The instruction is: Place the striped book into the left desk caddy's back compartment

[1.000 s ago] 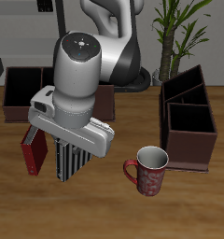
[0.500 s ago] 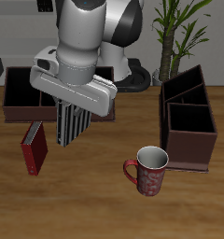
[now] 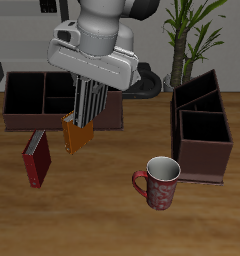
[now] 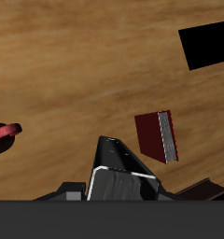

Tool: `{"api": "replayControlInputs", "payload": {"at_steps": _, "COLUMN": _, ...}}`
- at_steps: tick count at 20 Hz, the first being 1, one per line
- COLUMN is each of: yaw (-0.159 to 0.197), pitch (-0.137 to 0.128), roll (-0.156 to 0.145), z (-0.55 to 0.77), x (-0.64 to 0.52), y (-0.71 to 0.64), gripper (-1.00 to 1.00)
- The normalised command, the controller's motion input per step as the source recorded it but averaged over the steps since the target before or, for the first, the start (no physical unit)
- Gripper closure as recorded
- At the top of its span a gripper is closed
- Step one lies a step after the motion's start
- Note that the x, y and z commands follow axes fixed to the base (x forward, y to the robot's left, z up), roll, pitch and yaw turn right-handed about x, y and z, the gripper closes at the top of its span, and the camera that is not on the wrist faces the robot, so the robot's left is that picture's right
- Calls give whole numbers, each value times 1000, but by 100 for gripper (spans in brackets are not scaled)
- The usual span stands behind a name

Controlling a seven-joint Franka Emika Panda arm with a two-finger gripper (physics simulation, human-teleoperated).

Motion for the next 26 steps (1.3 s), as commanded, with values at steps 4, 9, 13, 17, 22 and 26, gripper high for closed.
{"api": "replayControlInputs", "payload": {"at_steps": 4, "yaw": 25, "pitch": -31, "roll": 37, "z": 86, "x": -566, "y": 344, "gripper": 100}}
{"api": "replayControlInputs", "payload": {"at_steps": 9, "yaw": 71, "pitch": 11, "roll": 43, "z": -59, "x": -425, "y": 374, "gripper": 100}}
{"api": "replayControlInputs", "payload": {"at_steps": 13, "yaw": 62, "pitch": 11, "roll": 13, "z": -40, "x": -324, "y": 287, "gripper": 100}}
{"api": "replayControlInputs", "payload": {"at_steps": 17, "yaw": 73, "pitch": -12, "roll": 7, "z": 26, "x": -393, "y": 359, "gripper": 100}}
{"api": "replayControlInputs", "payload": {"at_steps": 22, "yaw": 44, "pitch": 5, "roll": 24, "z": -38, "x": -358, "y": 400, "gripper": 100}}
{"api": "replayControlInputs", "payload": {"at_steps": 26, "yaw": 36, "pitch": 3, "roll": 59, "z": -16, "x": -341, "y": 348, "gripper": 100}}
